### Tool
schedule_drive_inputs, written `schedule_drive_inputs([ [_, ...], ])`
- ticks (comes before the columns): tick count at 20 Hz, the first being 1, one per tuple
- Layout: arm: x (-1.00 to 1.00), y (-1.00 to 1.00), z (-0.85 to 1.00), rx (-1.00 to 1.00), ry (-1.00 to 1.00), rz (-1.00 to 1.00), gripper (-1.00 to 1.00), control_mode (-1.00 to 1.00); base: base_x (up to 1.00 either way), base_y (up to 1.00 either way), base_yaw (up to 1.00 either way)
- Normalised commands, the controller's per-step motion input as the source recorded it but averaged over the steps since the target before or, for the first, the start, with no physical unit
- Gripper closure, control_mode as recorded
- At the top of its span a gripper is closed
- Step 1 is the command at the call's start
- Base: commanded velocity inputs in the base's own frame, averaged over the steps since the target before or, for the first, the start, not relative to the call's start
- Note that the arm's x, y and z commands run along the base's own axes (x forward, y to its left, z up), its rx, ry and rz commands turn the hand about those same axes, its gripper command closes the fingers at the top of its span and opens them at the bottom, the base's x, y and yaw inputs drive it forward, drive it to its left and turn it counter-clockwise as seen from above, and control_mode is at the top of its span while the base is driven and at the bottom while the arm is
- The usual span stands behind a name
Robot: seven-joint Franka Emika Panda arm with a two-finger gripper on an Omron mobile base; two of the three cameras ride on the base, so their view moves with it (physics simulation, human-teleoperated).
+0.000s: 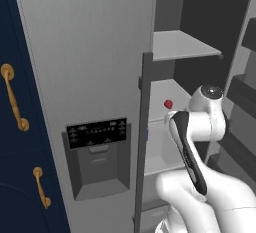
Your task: Take the strawberry from the fridge and place it on top of the pancake, located on the dining counter.
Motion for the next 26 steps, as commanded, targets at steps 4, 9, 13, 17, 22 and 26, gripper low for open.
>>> schedule_drive_inputs([
  [4,0.82,0.0,0.46,-0.1,-0.25,0.1,-1.0,-1.0,0.0,0.0,0.0],
  [9,0.92,-0.1,0.1,-0.04,-0.08,0.16,-1.0,-1.0,0.0,0.0,0.0],
  [13,0.79,-0.16,0.0,0.0,0.0,0.11,-1.0,-1.0,0.0,0.0,0.0],
  [17,0.75,-0.04,0.0,-0.02,0.03,-0.01,-1.0,-1.0,0.0,0.0,0.0],
  [22,0.54,-0.02,-0.12,-0.01,0.07,-0.05,-1.0,-1.0,0.0,0.0,0.0],
  [26,0.37,-0.19,-0.29,0.0,0.05,-0.07,-1.0,-1.0,0.0,0.0,0.0],
])
